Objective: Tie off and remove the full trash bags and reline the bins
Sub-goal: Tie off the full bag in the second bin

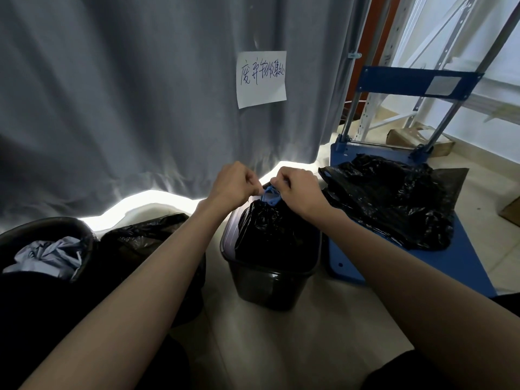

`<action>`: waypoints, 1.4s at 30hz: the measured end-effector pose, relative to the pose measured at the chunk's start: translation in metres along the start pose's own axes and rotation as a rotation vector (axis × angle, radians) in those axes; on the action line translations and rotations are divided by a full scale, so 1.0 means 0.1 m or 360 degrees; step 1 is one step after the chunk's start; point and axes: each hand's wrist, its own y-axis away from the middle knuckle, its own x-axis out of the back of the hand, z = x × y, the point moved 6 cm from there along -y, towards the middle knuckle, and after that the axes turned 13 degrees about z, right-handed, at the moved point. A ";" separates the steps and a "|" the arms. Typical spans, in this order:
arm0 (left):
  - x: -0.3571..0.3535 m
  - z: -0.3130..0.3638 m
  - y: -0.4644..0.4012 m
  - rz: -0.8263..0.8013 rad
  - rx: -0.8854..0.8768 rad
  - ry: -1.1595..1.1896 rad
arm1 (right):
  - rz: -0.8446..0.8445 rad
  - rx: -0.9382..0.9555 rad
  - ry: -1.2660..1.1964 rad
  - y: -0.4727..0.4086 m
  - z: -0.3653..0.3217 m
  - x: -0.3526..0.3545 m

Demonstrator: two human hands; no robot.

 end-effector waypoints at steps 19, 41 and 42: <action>-0.02 -0.17 0.05 0.0343 -0.0139 -0.0626 | -0.0320 -0.0006 0.0353 0.10 0.35 -0.04; -0.07 -0.14 0.12 0.0348 -0.0355 -0.0786 | -0.0423 -0.0409 0.0016 0.19 0.56 -0.08; -0.12 -0.17 0.12 0.0260 -0.0262 -0.0801 | -0.0446 -0.0362 0.0060 0.20 0.54 -0.11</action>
